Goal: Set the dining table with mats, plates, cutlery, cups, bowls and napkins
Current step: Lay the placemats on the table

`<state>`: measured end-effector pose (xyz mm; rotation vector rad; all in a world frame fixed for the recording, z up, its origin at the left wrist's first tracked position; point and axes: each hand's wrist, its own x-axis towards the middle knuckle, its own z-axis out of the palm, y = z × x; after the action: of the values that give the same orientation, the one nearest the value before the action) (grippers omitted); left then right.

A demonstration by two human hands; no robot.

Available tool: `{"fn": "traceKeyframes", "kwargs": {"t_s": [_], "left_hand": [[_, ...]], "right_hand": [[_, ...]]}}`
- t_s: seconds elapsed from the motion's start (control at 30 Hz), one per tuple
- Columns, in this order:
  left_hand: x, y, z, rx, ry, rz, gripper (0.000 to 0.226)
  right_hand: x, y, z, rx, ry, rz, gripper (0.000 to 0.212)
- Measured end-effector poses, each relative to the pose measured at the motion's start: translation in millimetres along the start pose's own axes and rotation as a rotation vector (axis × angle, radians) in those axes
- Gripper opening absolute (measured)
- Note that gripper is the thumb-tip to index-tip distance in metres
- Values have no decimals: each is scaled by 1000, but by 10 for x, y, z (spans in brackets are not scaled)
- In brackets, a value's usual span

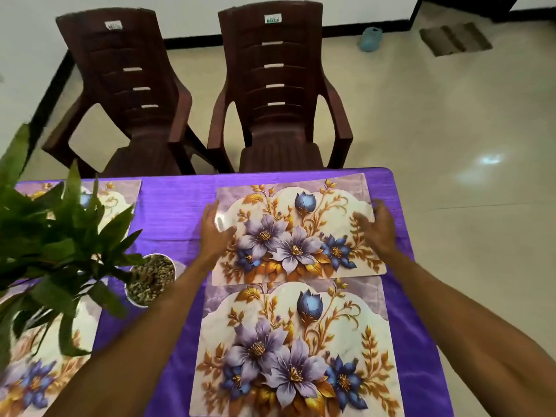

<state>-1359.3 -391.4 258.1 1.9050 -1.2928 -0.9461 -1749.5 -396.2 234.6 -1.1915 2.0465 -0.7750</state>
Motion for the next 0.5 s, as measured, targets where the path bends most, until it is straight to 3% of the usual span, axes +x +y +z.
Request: {"fn": "traceKeyframes", "kwargs": {"t_s": [0.1,0.17,0.27,0.5], "left_hand": [[-60,-111,136,386,-107,175,80],[-71,-180,196,585,-197,208,72],[-12,-207,242,759,-305,133,66],[253,-106,288,777,-286,133,68]], "right_hand": [[-245,-24,81,-432,-46,-187,77],[-385,-16,143,-596,-132,-281,75],[-450,59,272,-660,-256,-284,72],[-429,-161,519,-685,-218,-244,73]]}}
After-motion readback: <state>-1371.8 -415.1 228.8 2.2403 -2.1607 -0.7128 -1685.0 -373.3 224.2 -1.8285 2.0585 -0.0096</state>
